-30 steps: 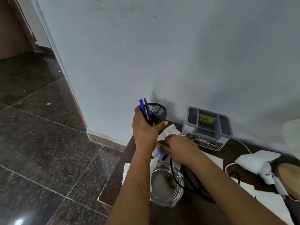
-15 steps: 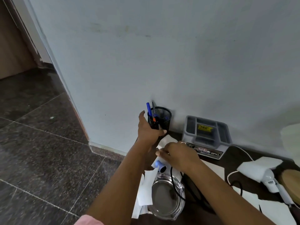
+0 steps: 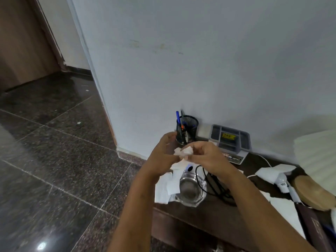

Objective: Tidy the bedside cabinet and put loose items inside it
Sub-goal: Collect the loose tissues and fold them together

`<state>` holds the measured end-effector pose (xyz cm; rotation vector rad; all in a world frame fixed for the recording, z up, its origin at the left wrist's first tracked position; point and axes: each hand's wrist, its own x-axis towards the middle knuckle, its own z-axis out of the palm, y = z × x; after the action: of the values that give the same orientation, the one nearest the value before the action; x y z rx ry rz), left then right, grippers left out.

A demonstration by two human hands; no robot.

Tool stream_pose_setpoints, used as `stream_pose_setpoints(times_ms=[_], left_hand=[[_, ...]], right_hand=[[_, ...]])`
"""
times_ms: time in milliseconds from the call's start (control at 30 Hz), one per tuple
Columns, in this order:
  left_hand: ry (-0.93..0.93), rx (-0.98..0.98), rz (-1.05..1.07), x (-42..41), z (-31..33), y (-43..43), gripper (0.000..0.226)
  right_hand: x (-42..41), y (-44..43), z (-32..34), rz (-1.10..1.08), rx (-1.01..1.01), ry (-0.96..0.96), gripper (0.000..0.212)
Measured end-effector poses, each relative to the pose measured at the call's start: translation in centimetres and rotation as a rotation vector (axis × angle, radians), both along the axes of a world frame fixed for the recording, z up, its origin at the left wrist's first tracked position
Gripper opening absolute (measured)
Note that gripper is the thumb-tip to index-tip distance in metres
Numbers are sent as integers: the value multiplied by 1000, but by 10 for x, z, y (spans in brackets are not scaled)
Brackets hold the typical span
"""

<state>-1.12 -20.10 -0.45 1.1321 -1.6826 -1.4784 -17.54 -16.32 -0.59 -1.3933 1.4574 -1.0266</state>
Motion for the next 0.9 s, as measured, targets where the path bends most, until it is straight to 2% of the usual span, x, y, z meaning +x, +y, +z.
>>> stream_pose_setpoints(times_ms=[67,133,267,367,433,500,600,700,800,900], left_hand=[[32,24,30,12,5,20,62],[77,114,140,20,5,42,57],[112,303,476,35,-12,79,41],[87,413,541,49,-32,93,31],[72,468,581,57,-45,95,23],[91,541,634,63,-56,92,16],[122,597,682,66,-65,78,11],[77,541,685,64,-65,62,11],[42,494,647,62,-64,52,7],[17,490,618,65,-68,47,16]], right_hand=[[14,13,9,152,33,-58,23],[27,22,13,202,65,-83,27],[50,31,8,179,179,-57,28],[62,31,-8,94,213,-13,21],[62,27,-19,-3,166,150,19],[62,21,-29,-24,110,405,22],[67,9,-44,42,59,777,26],[77,-8,-59,108,6,1145,35],[84,-22,-70,136,29,1280,36],[87,-32,-77,155,125,1253,36]])
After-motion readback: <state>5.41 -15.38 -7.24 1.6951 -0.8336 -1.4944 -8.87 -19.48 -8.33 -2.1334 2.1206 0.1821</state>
